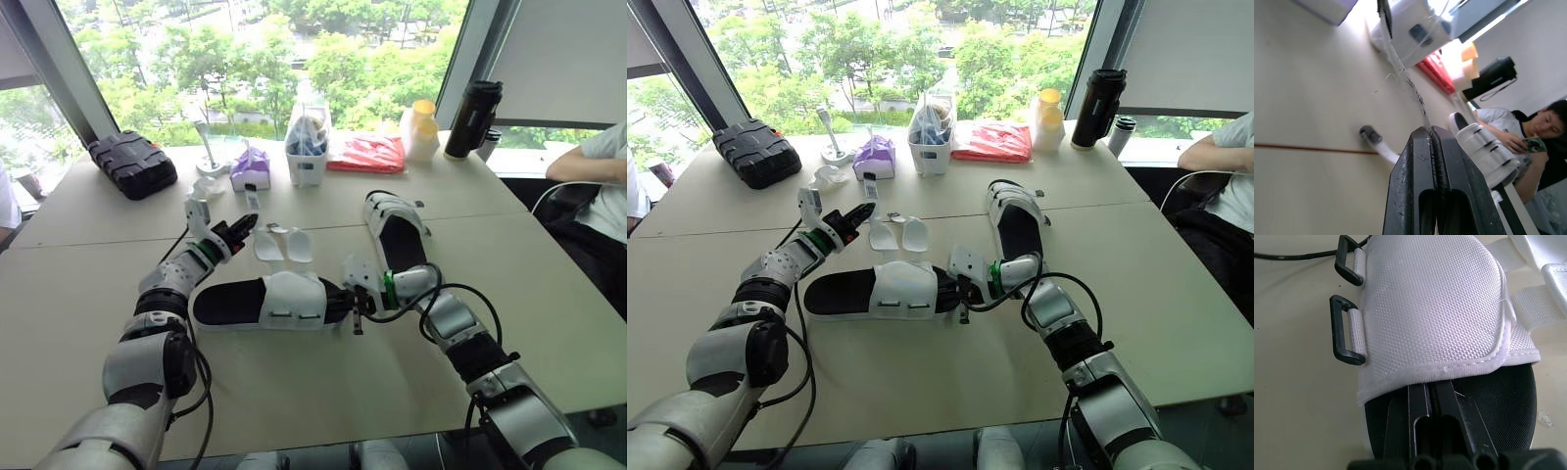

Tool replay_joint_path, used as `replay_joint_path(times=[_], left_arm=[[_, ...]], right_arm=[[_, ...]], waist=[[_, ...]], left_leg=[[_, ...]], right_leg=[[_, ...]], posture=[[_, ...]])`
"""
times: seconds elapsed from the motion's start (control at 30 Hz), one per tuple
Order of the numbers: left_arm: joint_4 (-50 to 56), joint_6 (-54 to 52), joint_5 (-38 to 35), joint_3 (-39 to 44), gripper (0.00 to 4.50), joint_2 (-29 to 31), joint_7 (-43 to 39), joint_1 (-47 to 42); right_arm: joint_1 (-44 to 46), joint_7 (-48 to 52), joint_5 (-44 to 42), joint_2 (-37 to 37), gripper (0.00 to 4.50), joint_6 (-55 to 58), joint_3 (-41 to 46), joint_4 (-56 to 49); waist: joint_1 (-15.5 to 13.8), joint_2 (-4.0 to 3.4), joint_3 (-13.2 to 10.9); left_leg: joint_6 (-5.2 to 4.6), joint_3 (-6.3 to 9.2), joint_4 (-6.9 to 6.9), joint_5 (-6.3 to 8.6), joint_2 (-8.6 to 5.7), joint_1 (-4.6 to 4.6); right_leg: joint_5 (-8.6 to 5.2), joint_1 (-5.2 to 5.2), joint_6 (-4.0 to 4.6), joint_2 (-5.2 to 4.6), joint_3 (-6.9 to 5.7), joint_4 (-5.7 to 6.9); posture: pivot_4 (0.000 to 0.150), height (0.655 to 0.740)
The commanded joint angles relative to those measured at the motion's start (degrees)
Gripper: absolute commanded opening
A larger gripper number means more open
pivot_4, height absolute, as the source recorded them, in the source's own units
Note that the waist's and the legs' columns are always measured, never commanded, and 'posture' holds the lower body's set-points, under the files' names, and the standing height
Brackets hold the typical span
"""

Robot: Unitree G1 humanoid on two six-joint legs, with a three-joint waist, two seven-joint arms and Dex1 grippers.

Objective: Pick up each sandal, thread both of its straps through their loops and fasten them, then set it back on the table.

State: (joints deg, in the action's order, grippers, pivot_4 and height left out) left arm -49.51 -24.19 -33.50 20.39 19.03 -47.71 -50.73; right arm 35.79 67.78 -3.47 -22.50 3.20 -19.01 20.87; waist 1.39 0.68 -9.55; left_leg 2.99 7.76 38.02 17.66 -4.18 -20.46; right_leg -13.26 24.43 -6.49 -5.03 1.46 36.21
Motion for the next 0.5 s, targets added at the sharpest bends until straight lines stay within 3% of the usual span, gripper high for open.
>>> replay_joint_path(times=[0.03, 0.27, 0.5], left_arm=[[17.9, 6.7, 2.2, -4.9, 0.02, 0.4, -6.9, 5.8], [39.9, 26.9, 13.4, -17.6, 0.02, 5.7, -18.4, 18.7], [40.2, 62.2, 18.0, -24.2, 0.02, 11.3, -32.3, 26.6]], right_arm=[[-0.9, 0.3, 1.6, -0.2, 0.0, 0.5, -1.6, 0.9], [0.1, 1.1, 2.0, -0.3, 0.0, -0.7, -1.9, 2.5], [0.8, 1.8, 2.5, 0.0, 0.0, -2.0, -2.5, 4.4]], waist=[[0.0, 0.0, 0.0], [-0.2, -0.02, 0.0], [-0.3, -0.04, 0.0]], left_leg=[[0.0, 0.0, 0.0, 0.0, 0.01, 0.0], [-0.03, -0.06, -0.07, 0.02, 0.05, 0.04], [-0.29, -0.08, -0.09, 0.16, 0.08, 0.07]], right_leg=[[0.0, 0.0, 0.0, 0.0, 0.0, 0.0], [0.07, -0.01, 0.12, 0.03, 0.04, -0.07], [0.09, -0.03, 0.18, 0.04, 0.03, -0.09]], posture=[[0.15, 0.74], [0.15, 0.74], [0.15, 0.74]])
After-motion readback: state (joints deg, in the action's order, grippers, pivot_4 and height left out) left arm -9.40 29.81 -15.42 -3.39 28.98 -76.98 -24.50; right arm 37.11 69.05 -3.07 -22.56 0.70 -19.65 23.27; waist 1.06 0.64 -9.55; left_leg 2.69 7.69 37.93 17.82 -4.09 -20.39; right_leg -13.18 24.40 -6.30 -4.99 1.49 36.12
